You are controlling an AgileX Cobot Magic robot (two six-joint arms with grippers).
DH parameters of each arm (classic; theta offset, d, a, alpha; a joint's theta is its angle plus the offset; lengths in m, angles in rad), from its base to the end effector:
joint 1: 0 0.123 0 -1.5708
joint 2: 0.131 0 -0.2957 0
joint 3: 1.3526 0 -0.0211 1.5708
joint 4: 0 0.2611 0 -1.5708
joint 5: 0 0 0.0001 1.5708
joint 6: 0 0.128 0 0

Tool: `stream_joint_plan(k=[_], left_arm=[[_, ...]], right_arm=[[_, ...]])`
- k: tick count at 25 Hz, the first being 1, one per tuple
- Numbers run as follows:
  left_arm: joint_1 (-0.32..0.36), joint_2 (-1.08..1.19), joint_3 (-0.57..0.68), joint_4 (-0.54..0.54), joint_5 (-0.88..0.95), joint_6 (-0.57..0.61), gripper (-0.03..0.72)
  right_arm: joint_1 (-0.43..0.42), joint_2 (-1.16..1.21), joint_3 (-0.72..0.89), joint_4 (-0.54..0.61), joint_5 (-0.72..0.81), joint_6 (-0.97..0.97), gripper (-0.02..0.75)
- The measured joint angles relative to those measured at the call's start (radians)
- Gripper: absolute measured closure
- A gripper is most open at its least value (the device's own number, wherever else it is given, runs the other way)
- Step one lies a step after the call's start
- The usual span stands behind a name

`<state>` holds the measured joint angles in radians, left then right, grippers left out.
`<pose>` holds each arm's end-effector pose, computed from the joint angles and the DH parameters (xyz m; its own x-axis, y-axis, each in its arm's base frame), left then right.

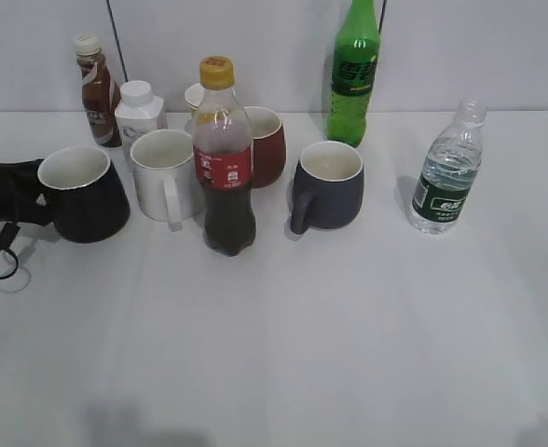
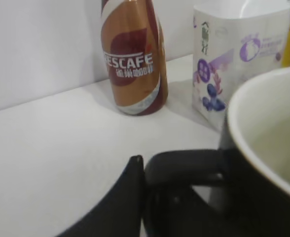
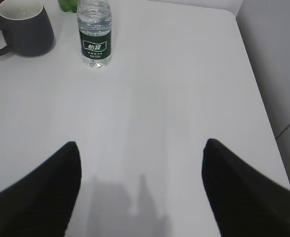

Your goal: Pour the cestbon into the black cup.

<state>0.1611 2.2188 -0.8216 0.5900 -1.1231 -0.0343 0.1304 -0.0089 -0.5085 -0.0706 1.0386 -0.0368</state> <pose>0.4075 0.0012 0.0577 -0.1658 0.1880 -0.9681 0.3918 0.9134 0.1103 0.0261 -0.0044 0.2711 -0.4094 -0.1268 -0.9035 -0.1051 0.9903 -0.0913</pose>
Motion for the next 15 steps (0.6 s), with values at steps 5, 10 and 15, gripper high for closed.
stream_joint_plan(k=[5,10,15], left_arm=[[0.0,0.0,0.003,0.002,-0.016,-0.003,0.635],[0.0,-0.079,0.098,-0.029,-0.002,-0.016,0.639],[0.0,-0.283,0.255,-0.087,-0.012,-0.033,0.64]], right_arm=[[0.0,0.0,0.0,0.0,0.0,0.0,0.15],[0.0,0.0,0.0,0.056,-0.003,-0.028,0.15],[0.0,0.098,-0.014,0.094,-0.265,-0.112,0.179]])
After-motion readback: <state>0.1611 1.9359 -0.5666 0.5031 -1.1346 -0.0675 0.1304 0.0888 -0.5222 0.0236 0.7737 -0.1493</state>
